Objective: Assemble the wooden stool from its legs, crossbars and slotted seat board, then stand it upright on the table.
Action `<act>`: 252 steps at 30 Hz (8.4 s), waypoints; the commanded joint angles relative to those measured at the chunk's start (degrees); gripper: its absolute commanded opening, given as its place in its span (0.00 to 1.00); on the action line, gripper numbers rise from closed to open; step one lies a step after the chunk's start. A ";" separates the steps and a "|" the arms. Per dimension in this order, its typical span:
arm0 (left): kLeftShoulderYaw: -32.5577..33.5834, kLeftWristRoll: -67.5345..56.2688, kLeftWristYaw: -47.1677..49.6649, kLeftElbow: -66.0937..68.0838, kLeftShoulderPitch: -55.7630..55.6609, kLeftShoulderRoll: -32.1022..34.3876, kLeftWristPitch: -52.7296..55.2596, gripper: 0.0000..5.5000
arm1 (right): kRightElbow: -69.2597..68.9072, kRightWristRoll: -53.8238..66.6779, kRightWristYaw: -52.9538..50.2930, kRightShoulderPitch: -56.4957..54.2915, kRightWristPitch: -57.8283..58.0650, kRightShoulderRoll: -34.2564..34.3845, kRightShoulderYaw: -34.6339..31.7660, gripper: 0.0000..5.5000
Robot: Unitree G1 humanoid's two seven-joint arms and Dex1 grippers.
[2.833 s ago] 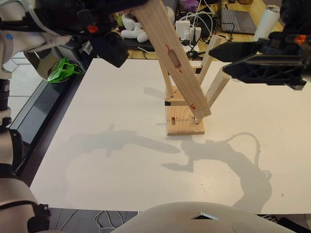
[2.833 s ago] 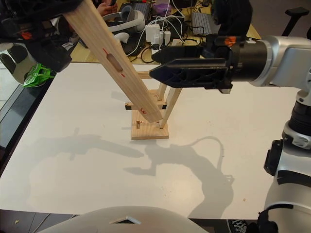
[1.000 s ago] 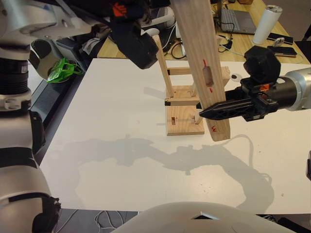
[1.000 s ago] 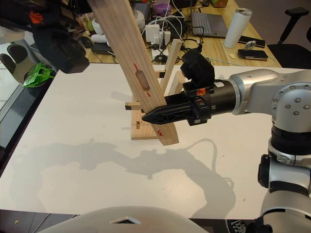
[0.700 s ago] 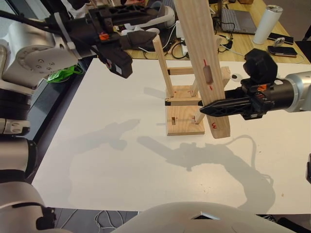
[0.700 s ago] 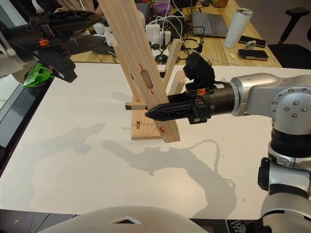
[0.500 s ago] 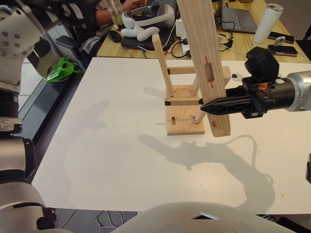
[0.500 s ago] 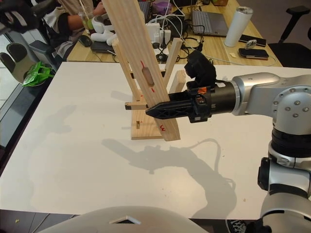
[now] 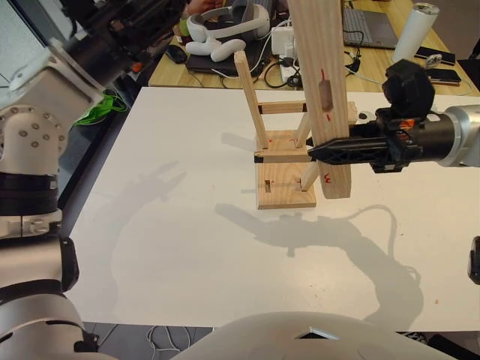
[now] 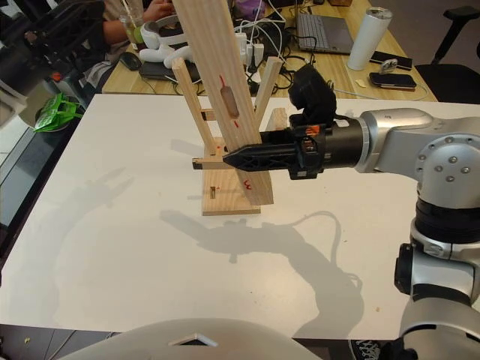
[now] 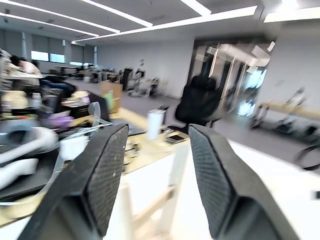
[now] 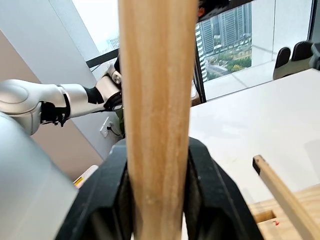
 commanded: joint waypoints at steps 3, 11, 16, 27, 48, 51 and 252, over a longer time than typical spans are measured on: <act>1.92 -27.87 28.08 -33.97 13.16 -12.98 -0.21 0.40 | -13.10 -2.80 -10.46 14.69 -14.13 12.41 -4.02 0.18; 5.74 -27.02 23.52 -38.61 16.31 -11.14 5.39 0.40 | -15.48 12.48 -13.20 19.57 -12.40 11.06 -4.50 0.18; 7.22 -27.42 18.54 -37.42 13.30 -8.87 9.54 0.40 | -14.73 14.67 -9.17 20.21 -9.45 5.27 -3.24 0.18; 3.85 -27.47 14.78 -35.22 8.50 -7.79 15.36 0.40 | -13.70 9.51 3.82 17.66 -7.01 -2.39 0.77 0.18; -4.58 -27.28 15.58 -36.67 7.01 -10.61 19.53 0.40 | -15.31 -6.92 20.54 17.77 -8.54 -9.26 9.05 0.18; -6.23 -27.33 16.43 -36.13 6.54 -11.13 19.73 0.40 | -15.55 -10.33 22.84 16.96 -9.88 -9.82 10.90 0.18; -9.57 66.91 35.82 -39.68 30.53 -48.13 35.74 0.18 | -12.85 -25.30 -48.94 13.89 -23.94 35.52 -9.45 0.50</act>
